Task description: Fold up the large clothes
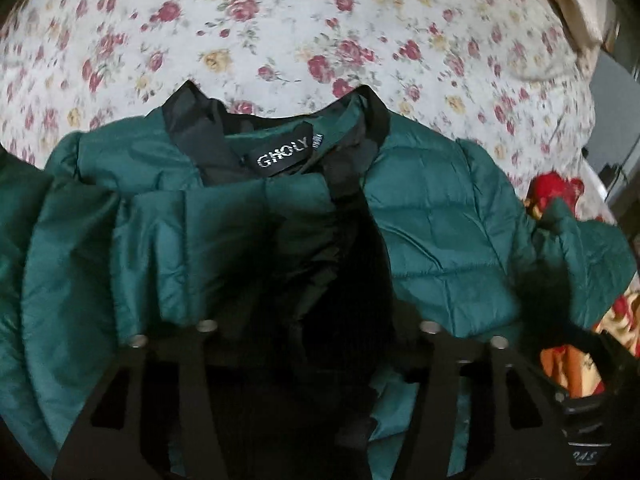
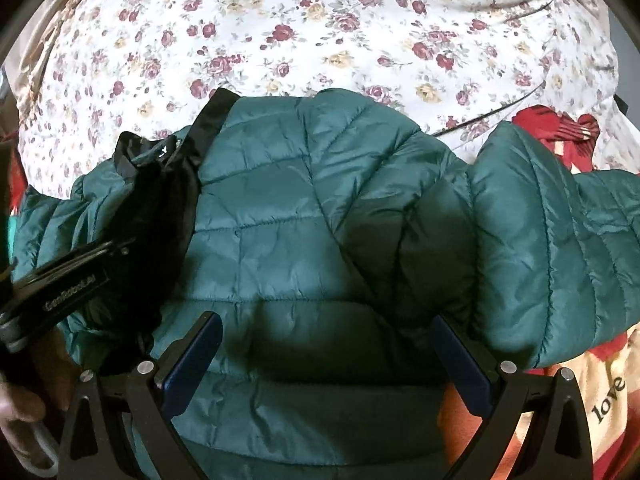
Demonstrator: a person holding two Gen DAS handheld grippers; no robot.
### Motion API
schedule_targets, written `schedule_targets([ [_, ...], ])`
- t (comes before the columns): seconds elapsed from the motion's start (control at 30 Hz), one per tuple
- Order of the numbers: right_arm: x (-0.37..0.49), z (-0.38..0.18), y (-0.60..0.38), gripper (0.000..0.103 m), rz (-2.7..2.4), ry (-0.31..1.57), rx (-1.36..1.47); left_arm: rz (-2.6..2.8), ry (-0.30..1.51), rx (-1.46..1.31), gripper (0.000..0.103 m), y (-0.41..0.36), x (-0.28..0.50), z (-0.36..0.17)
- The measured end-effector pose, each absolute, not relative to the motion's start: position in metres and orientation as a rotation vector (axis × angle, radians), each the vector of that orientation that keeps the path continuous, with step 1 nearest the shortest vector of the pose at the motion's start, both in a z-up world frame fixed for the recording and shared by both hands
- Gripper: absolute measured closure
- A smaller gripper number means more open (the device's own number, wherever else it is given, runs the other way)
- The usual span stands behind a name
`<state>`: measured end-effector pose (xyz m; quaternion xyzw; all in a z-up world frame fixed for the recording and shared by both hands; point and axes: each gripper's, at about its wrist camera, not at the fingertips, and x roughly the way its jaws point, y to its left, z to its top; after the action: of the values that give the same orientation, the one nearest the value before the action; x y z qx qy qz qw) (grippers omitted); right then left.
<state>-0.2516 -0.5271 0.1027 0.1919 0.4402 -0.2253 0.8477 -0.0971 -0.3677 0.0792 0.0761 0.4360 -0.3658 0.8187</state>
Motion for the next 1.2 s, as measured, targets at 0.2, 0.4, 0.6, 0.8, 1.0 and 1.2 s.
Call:
schedule_targets([
  [0.2,-0.257,0.108,-0.528,0.0,-0.481,0.916,0.442,-0.815,0.956,0.159,0.038,-0.343,-0.108,0.102],
  [0.4,-0.255,0.12,-0.519,0.0,-0.432,0.884,0.483,-0.82,0.919,0.142,0.038,-0.28,-0.123,0.147],
  [0.6,-0.224,0.126,-0.481,0.0,-0.29,0.857,0.473,-0.714,0.847,0.131,0.027,-0.208,-0.119,0.165],
  [0.8,-0.174,0.112,-0.435,0.01,-0.208,0.877,0.411,-0.556,0.857,0.109,0.027,-0.166,-0.091,0.144],
  [1.0,-0.132,0.089,-0.428,0.057,-0.23,0.932,0.379,-0.521,0.909,0.091,0.027,-0.162,-0.072,0.113],
  [1.2,-0.149,0.119,-0.43,0.087,-0.263,0.816,0.261,-0.536,0.94,0.087,0.027,-0.184,-0.067,0.097],
])
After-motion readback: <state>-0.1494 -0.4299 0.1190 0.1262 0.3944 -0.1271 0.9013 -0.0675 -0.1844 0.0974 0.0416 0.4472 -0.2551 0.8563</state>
